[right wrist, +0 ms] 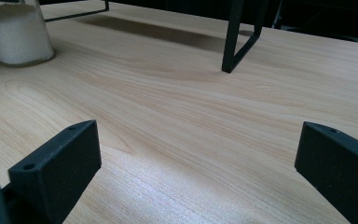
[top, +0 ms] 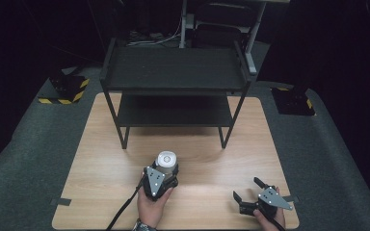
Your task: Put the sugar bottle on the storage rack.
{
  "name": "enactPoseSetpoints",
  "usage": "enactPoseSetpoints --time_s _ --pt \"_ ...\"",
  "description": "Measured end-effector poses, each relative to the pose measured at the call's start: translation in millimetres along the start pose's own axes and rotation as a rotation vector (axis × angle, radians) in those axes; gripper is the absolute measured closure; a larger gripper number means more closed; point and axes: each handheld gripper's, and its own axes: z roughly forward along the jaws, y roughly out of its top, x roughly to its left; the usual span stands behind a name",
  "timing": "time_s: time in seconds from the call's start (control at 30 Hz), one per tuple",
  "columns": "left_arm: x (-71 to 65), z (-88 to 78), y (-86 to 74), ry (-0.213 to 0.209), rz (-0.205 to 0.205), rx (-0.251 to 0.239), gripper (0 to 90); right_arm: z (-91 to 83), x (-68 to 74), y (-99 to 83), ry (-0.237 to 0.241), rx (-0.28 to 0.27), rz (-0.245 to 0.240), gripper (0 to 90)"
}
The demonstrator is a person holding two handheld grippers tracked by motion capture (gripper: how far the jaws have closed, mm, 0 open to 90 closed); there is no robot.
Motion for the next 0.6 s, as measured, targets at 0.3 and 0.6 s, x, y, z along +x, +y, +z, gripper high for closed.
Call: enactPoseSetpoints --time_s 0.3,0.6 --pt "18.9 -7.3 16.4 0.004 0.008 0.009 28.5 0.0 0.5 0.3 -0.002 0.002 -0.001 0.1" --pt "30.8 -11.8 46.5 0.007 0.003 0.003 28.5 0.0 0.6 0.2 -0.003 0.001 -0.002 0.1"
